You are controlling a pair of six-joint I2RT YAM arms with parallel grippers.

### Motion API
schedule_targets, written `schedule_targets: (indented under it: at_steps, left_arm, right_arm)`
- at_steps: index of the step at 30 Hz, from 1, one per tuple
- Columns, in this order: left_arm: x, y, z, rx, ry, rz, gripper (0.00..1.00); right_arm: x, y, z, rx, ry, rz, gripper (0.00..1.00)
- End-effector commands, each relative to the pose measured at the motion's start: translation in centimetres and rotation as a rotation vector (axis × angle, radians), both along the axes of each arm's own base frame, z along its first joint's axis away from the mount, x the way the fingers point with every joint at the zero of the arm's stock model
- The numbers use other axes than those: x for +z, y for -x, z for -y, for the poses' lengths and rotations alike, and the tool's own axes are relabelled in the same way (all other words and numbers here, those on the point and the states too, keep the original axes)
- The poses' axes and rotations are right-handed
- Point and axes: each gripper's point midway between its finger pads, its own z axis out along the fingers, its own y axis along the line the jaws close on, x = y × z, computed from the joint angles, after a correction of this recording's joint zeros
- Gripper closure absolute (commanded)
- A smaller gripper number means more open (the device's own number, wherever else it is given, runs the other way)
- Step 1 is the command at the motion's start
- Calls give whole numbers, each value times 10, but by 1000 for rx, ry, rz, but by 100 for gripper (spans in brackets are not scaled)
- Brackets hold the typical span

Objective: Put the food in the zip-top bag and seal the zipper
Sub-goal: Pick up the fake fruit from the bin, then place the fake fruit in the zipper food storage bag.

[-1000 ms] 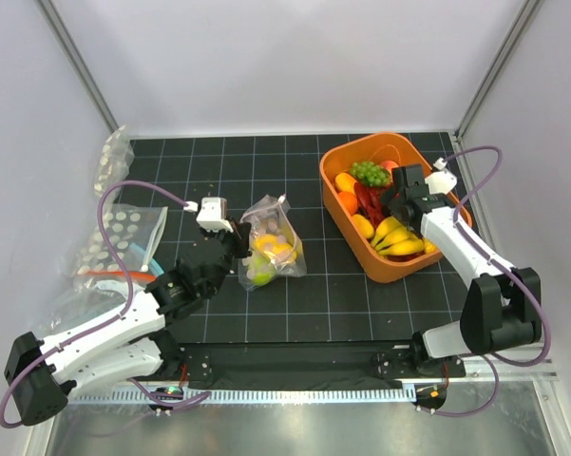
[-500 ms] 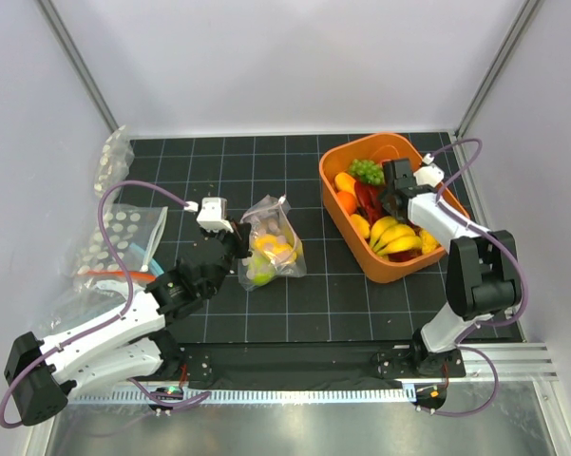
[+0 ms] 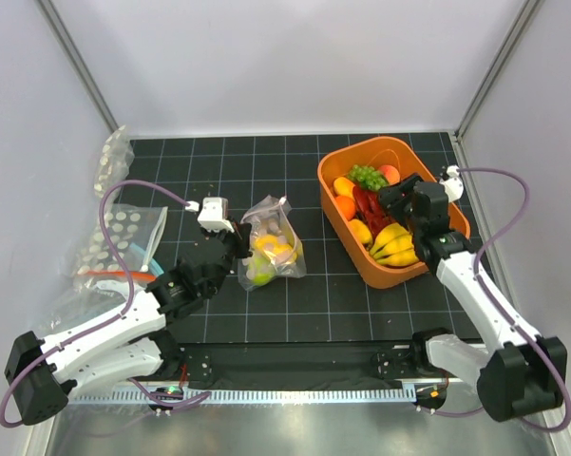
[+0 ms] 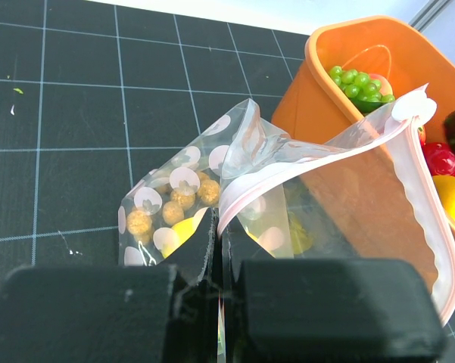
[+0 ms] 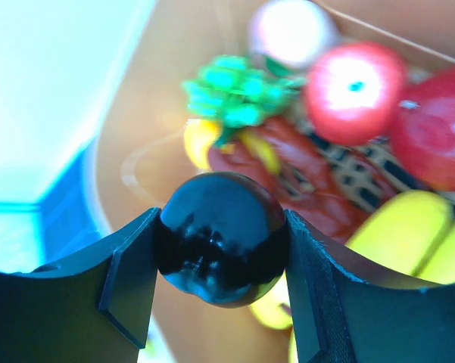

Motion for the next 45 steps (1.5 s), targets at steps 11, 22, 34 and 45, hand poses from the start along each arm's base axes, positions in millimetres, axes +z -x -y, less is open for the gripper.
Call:
schedule_targets:
  at_steps: [11,22,34,45]
  left_arm:
    - [25,-3,7,-13,53,40,99]
    - [31,8,26,-109,96,-35,100]
    - [36,24,44,-212,137,-141,99]
    - [48,36,44,-261,181,-134,99]
  right_arm:
    - [89,18,-47,286,-114,388,99]
    - [140,112,-178,1014,93,733,99]
    - [116,165,-258,1335,210,716,99]
    - [59,104,-273,1127,375,427,89]
